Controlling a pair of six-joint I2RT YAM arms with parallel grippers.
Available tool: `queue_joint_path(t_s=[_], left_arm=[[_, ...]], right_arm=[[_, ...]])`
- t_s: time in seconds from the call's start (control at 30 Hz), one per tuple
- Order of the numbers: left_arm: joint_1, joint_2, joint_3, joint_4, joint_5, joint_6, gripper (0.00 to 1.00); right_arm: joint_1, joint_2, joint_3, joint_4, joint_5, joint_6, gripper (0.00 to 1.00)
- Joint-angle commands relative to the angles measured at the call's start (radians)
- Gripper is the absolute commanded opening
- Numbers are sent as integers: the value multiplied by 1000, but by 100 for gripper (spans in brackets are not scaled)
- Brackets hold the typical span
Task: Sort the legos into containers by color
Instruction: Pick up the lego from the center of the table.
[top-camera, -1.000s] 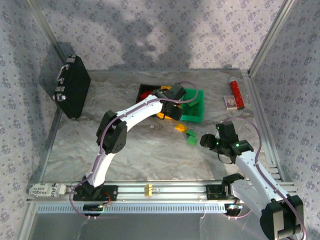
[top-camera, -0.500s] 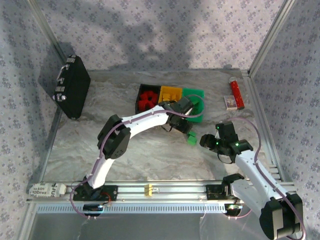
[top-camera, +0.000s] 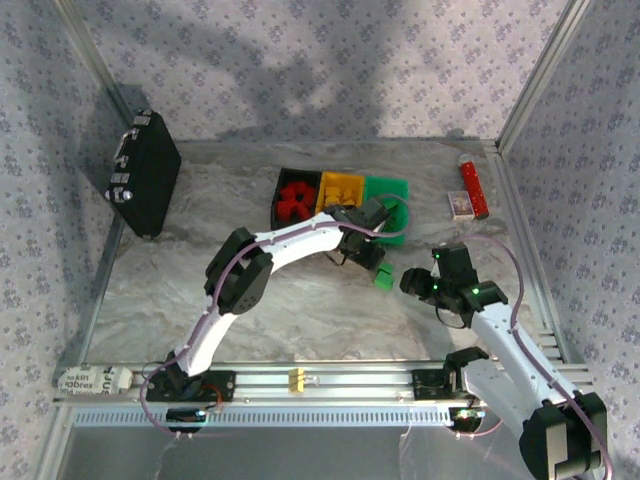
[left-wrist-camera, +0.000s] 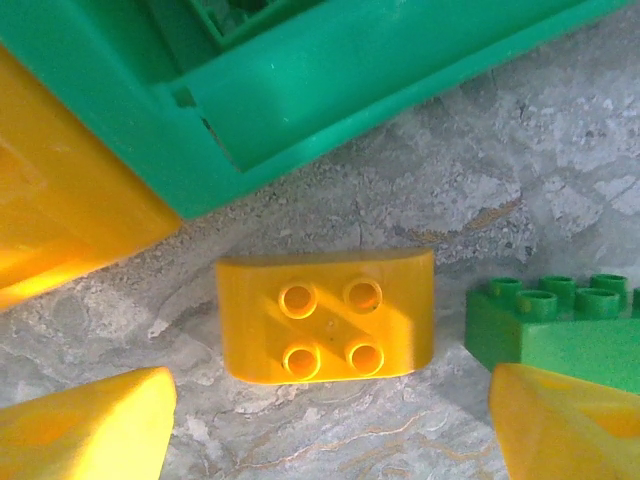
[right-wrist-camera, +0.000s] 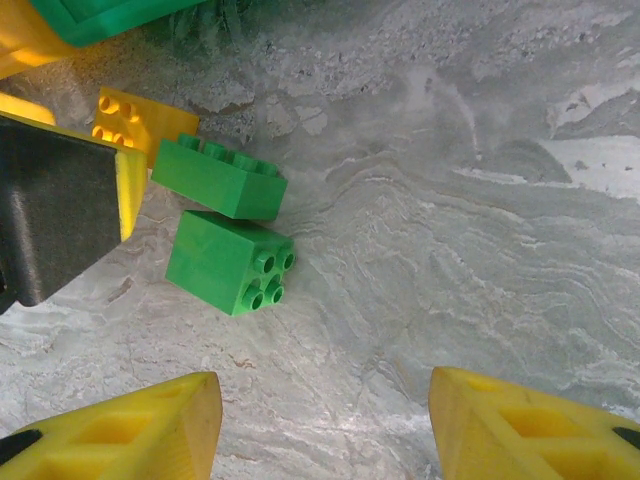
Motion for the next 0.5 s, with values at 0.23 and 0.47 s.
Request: queue_joint_path(t_s=[0.23, 0.47], left_arm=[[11, 73, 97, -59, 6, 1, 80], [12, 125, 160, -86, 12, -1, 80]], right_arm=[[-7, -14, -18, -24, -7, -8, 59], [-10, -15, -18, -25, -8, -8, 59]])
